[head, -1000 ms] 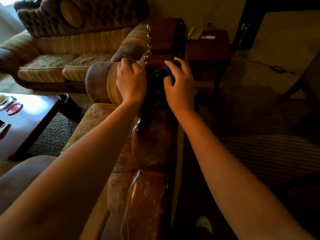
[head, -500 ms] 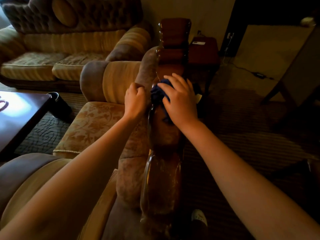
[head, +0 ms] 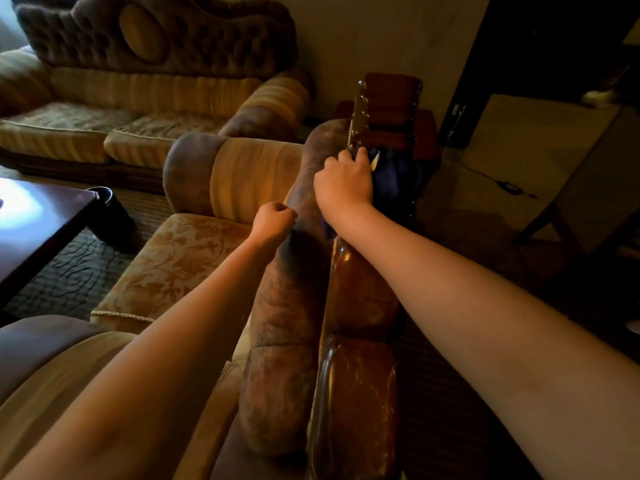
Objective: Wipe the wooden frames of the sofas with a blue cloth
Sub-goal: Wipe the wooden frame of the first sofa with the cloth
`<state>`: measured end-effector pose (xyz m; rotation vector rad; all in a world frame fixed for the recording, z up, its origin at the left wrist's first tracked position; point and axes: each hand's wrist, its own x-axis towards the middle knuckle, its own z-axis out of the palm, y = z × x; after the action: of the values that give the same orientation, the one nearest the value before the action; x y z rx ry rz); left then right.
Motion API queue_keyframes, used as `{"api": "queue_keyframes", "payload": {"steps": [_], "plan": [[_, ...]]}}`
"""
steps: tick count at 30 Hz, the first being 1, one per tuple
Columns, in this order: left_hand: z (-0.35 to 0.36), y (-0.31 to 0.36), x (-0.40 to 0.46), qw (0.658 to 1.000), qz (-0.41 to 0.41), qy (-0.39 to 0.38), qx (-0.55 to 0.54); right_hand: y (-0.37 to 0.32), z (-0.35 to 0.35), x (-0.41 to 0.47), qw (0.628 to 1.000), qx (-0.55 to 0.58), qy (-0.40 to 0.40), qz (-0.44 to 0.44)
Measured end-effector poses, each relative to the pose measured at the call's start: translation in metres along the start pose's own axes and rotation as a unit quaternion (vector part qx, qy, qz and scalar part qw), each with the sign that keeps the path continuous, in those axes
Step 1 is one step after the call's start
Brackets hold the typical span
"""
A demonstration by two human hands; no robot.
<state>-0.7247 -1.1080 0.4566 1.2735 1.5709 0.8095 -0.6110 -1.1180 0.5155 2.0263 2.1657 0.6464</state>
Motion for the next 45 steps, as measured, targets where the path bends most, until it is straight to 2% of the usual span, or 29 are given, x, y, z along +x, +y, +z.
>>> {"api": "queue_keyframes", "payload": {"steps": [4,8,13,19,21,23,27,29,32,39,43,45], "plan": [[-0.007,0.005,0.019,1.000,0.017,-0.009,0.023,-0.004,-0.001,0.034,0.988,-0.131,-0.075,-0.025],[-0.017,0.014,0.035,0.999,0.033,-0.009,0.032,-0.009,0.004,0.039,0.970,-0.215,-0.100,-0.051],[-0.019,0.013,0.033,0.998,0.040,-0.036,0.020,-0.015,-0.002,0.018,0.970,-0.197,-0.102,-0.102],[-0.026,0.002,0.019,0.997,0.066,-0.033,-0.014,-0.048,-0.001,-0.054,0.956,-0.200,-0.143,-0.163],[-0.031,0.001,0.015,0.996,0.070,-0.047,-0.015,-0.046,-0.006,-0.067,0.971,-0.127,-0.149,-0.139],[-0.033,0.004,0.013,0.995,0.077,-0.064,-0.012,-0.040,-0.012,-0.070,0.984,-0.073,-0.122,-0.108],[-0.033,0.013,0.014,0.990,0.100,-0.103,0.001,-0.026,-0.015,-0.046,0.996,-0.036,-0.069,-0.036],[-0.034,0.019,0.016,0.987,0.112,-0.111,-0.001,-0.015,-0.017,-0.017,0.998,-0.042,-0.056,0.003],[-0.034,0.024,0.024,0.988,0.113,-0.105,-0.003,-0.005,-0.016,0.020,0.994,-0.072,-0.079,0.031],[-0.034,0.027,0.029,0.991,0.090,-0.098,-0.005,-0.021,-0.004,0.013,0.978,-0.174,-0.109,-0.033],[-0.030,0.028,0.011,0.987,0.117,-0.106,0.011,-0.045,-0.001,-0.028,0.953,-0.242,-0.140,-0.114],[-0.033,0.026,0.001,0.986,0.131,-0.099,0.008,-0.055,-0.001,-0.054,0.950,-0.241,-0.152,-0.127]]}}
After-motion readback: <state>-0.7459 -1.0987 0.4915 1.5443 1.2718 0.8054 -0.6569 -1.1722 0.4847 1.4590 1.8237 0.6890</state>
